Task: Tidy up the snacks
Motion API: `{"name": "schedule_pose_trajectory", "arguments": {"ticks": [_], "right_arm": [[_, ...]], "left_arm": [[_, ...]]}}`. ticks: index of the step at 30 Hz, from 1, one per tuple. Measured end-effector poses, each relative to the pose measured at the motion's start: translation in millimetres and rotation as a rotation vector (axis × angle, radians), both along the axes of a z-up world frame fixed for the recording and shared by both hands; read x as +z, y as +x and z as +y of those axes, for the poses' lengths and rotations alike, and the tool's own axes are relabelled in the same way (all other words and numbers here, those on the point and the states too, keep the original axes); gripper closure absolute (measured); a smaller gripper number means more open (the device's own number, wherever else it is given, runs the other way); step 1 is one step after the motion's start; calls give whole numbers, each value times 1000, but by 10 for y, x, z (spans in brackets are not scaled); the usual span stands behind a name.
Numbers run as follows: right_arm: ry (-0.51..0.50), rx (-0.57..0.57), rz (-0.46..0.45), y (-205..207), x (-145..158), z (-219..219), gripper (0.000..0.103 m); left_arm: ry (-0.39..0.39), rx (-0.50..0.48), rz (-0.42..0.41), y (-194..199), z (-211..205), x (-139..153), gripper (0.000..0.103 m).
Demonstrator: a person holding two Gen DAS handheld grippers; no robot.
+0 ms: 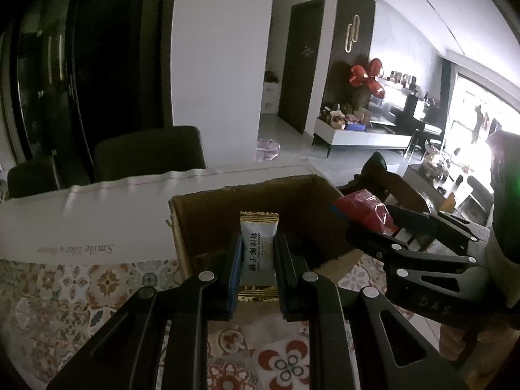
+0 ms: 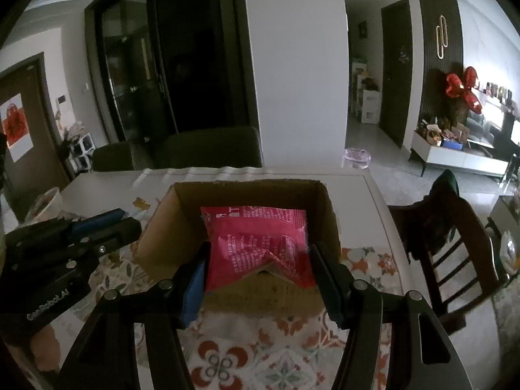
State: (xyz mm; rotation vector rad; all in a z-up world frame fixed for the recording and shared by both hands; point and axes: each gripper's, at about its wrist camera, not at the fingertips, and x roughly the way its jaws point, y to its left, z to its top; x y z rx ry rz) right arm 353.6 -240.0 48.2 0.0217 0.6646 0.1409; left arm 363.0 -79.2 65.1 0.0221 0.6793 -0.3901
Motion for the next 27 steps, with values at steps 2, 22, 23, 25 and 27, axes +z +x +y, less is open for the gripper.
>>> {"name": "schedule_pose_trajectory", "arguments": {"ticks": [2,22,23,25,27], "right_arm": [[-5,3,11,94,-13,-12,42],[-25,-87,9,-72,-52,-112,17],[-30,-99,-7,-166,-38,-112,15],[-40,-126,-33,-351,-7,-109,12],[-40,-143,-58,-590,18,-98,9]], "left_arm": [[6,12,12,106,-14,-24,82],[121,181,-97,-349,153,49,24],[123,188,-110,-439,171,57,21],[133,197,-133,-645,199,71,17],[134,204,-156,-867,233,71,14]]}}
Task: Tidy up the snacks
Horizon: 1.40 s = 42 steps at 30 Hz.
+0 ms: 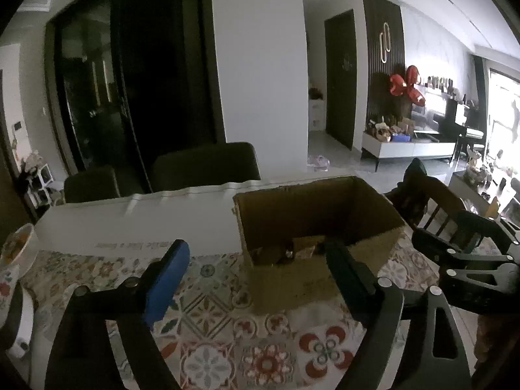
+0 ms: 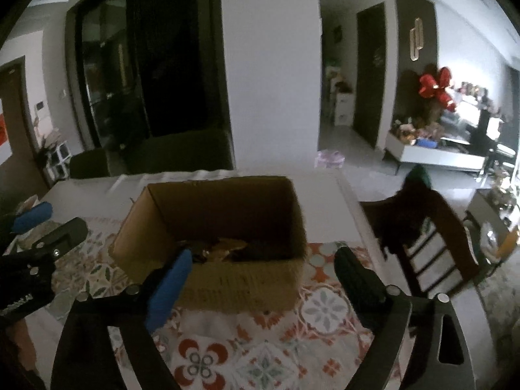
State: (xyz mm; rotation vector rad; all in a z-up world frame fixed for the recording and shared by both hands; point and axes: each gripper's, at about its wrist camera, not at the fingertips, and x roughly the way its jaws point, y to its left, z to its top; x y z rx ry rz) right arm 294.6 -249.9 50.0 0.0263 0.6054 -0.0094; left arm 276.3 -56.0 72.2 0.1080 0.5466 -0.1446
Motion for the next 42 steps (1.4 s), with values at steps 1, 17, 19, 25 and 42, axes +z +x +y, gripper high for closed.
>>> {"name": "schedule_pose_trajectory", "arguments": {"ticks": [1,17,19,25,42], "right_arm": [[1,-3,-7,-92,11,8,8],[7,-16,-26,-1437,-214,109,8],[15,-13,-19,-1544,-245,124,8],[13,-9,-20,-1805,-298,148,8],[-6,-16,-13,-2077,-445,186,8]], "left_arm": [[-2,2,-8,-77,10,5,11],[-18,9,-36,-1330,185,-221,0],[-23,1,-22,-1417,191,-246,0],[-46,-7,6,-1654,214,-345,0],[-22,6,-12,-1904,266,-511,0]]}}
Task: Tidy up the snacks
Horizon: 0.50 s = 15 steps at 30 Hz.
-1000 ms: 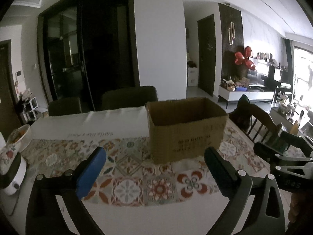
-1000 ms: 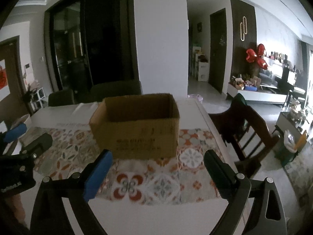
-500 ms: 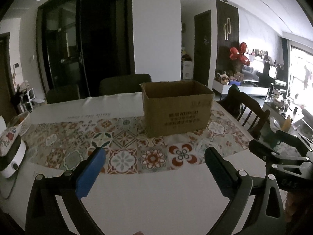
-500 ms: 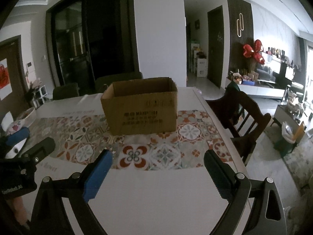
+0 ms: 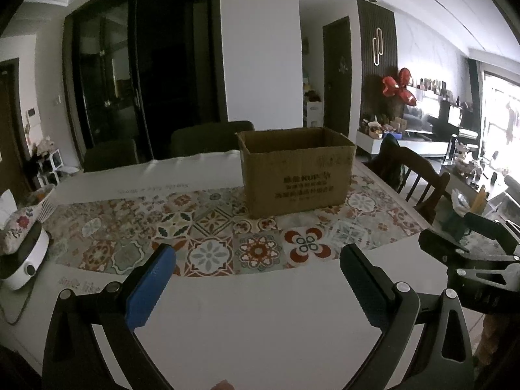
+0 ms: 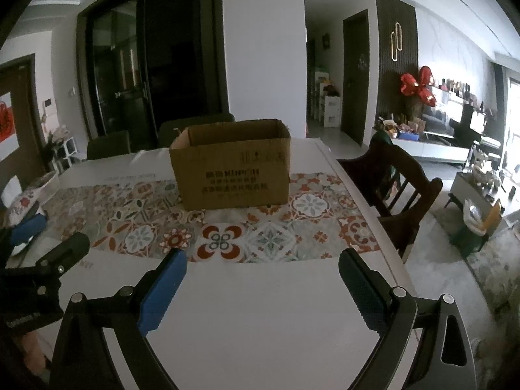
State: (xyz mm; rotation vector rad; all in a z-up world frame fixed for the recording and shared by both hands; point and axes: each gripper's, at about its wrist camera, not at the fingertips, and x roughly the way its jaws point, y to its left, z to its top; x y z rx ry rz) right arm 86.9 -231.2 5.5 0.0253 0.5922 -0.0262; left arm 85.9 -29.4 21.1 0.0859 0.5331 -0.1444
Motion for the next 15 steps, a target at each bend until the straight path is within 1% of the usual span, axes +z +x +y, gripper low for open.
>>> {"name": "schedule_pose_trajectory", "arguments": {"ticks": [15], "right_arm": [[-1,3,0,-29,-20,21,8]], "left_arm": [[-1,-10,-4,-37,7,17,0]]}}
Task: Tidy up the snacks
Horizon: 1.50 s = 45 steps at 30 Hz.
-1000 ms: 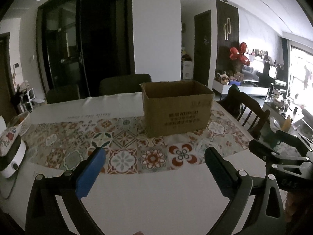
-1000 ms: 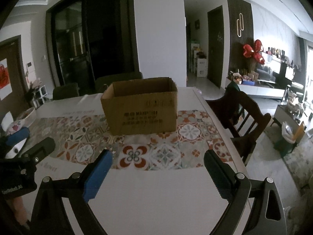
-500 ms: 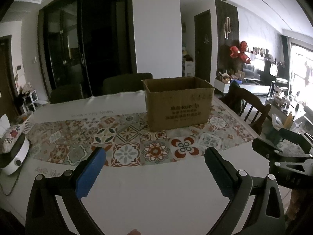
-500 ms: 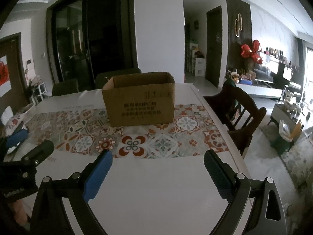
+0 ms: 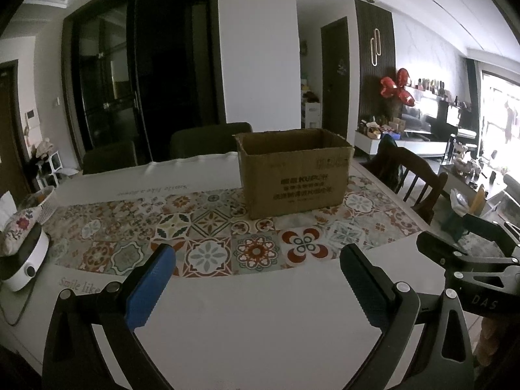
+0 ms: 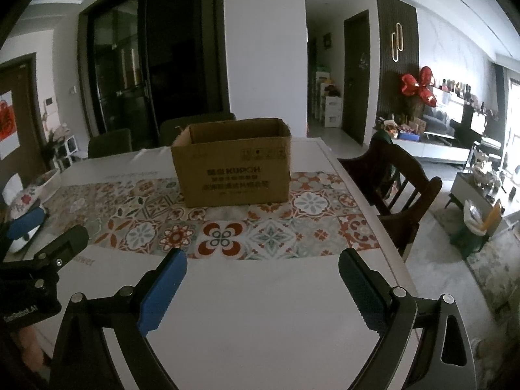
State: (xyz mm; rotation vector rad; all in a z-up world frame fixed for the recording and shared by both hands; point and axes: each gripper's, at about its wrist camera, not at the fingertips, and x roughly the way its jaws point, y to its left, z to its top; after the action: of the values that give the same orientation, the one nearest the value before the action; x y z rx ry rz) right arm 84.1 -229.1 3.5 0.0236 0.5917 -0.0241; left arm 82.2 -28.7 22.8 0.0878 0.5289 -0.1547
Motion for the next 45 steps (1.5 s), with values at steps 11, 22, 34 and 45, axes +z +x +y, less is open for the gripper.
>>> {"name": "schedule_pose_trajectory", "arguments": {"ticks": [11,22,34,45], "right_arm": [[2,-3,0,-14,-3,-17,8],[0,-9,-2,-35,-8,-35,8],[3,-9,-1,-36,-10,-39,8],[1,-12,-1,-41,-14,-48,8]], "left_arm": [[6,-7,2,-12,-36,1,0],[6,-7,1,-9,-36,-2,0],[10,-6,2,0,-53,-2,0],[12,-5,3,0,-54,-4,0]]}}
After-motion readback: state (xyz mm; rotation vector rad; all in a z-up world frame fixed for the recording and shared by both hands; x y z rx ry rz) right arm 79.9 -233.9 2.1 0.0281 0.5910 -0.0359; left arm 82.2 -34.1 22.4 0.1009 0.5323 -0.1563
